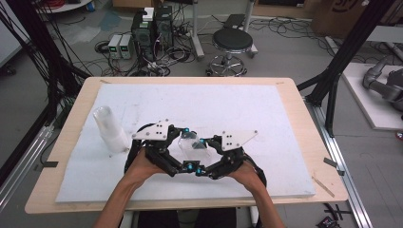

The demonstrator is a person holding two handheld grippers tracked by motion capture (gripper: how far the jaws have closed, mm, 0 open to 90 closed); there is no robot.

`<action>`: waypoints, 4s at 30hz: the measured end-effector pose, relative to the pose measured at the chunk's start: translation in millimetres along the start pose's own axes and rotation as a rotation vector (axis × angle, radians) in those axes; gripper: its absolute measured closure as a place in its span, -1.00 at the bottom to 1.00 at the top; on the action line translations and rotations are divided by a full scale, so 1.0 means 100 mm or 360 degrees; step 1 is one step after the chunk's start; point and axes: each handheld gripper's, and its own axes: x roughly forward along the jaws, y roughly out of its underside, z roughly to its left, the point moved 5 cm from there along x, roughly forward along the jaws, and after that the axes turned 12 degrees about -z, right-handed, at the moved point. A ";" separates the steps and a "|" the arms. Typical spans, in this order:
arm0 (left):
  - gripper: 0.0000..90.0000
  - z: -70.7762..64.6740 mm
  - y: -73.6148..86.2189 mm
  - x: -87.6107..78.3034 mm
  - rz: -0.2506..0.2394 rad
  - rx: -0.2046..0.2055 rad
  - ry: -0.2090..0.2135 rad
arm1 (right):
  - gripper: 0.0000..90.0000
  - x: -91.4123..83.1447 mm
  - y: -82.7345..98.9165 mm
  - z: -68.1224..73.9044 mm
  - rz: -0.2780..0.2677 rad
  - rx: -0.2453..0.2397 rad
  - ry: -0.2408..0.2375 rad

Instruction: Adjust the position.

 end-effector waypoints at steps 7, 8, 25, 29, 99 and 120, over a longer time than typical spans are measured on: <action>-0.86 -0.01 -0.01 -0.04 0.0027 0.0029 -0.0011 | -0.35 -0.01 0.01 -0.01 0.0016 0.0003 0.0010; -0.86 -0.01 -0.01 -0.05 0.0039 0.0032 -0.0022 | -0.35 -0.01 0.01 -0.01 0.0024 0.0000 0.0011; -0.85 0.06 -0.05 -0.42 0.0846 0.0120 -0.0164 | -0.34 0.00 -0.05 -0.04 0.0708 -0.0065 0.0047; -0.85 0.07 -0.04 -0.43 0.1010 0.0144 -0.0136 | -0.34 0.01 -0.07 -0.05 0.0937 -0.0102 0.0054; -0.07 0.07 0.10 -0.12 0.1263 0.0197 0.0077 | -0.73 0.23 -0.08 -0.06 0.1327 -0.0139 -0.0076; -0.07 0.08 0.32 -0.52 0.0875 0.0148 -0.0067 | -0.73 -0.11 -0.39 -0.09 0.0650 -0.0127 0.0041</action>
